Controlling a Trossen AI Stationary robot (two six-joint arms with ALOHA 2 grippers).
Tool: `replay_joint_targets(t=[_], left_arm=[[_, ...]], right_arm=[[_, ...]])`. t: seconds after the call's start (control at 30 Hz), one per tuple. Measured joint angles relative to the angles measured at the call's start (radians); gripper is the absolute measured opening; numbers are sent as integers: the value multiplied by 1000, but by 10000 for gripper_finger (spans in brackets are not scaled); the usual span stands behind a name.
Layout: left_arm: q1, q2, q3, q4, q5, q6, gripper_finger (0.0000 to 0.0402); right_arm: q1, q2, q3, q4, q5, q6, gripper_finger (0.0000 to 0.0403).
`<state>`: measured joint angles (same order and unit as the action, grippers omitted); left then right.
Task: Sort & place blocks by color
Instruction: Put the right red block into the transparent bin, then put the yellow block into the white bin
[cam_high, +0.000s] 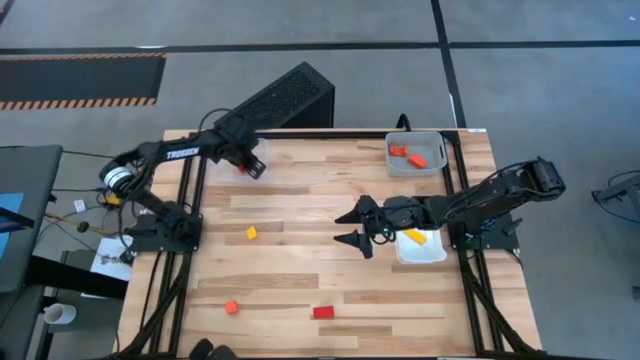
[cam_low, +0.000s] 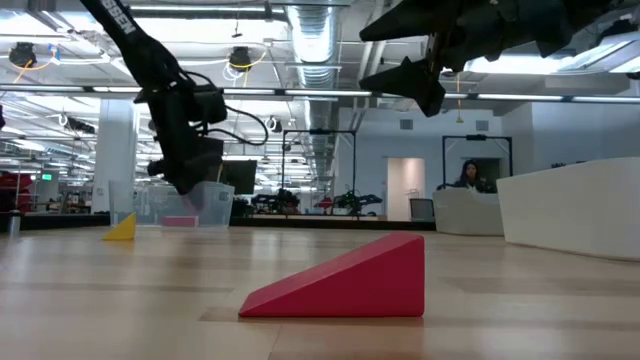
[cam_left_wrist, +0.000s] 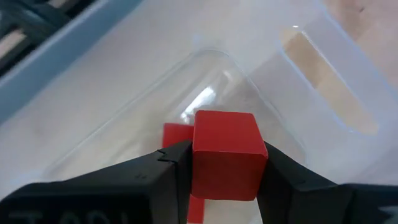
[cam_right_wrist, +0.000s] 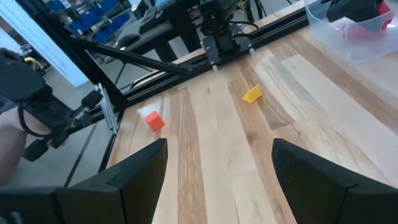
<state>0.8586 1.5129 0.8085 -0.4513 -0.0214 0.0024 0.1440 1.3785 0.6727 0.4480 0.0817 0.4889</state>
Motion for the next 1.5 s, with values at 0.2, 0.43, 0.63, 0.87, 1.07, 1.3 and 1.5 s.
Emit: replay_joint_targets(t=[0.2, 0.43, 0.63, 0.87, 1.07, 1.3, 1.5], left_arm=[[-8, 14, 0, 10, 18, 3, 192], [-9, 11, 0, 8, 17, 36, 249], [-9, -70, 0, -12, 16, 38, 252], [-51, -361, 0, -103, 72, -1, 253], [-207, -636, -35, -56, 74, -42, 253], [-380, -842, -151, -3, 63, -94, 254], [-463, -891, -253, 11, 18, -190, 254]], right_arm=[[0, 0, 0, 0, 1, 8, 308], [-1, 0, 0, 0, 1, 8, 308], [-9, 0, 0, 0, 2, 8, 308], [-7, 0, 0, 0, 3, 55, 308], [-7, 0, 0, 0, 19, 61, 308], [-24, 0, 0, 0, 45, 37, 308], [-28, 0, 0, 0, 52, 57, 308]])
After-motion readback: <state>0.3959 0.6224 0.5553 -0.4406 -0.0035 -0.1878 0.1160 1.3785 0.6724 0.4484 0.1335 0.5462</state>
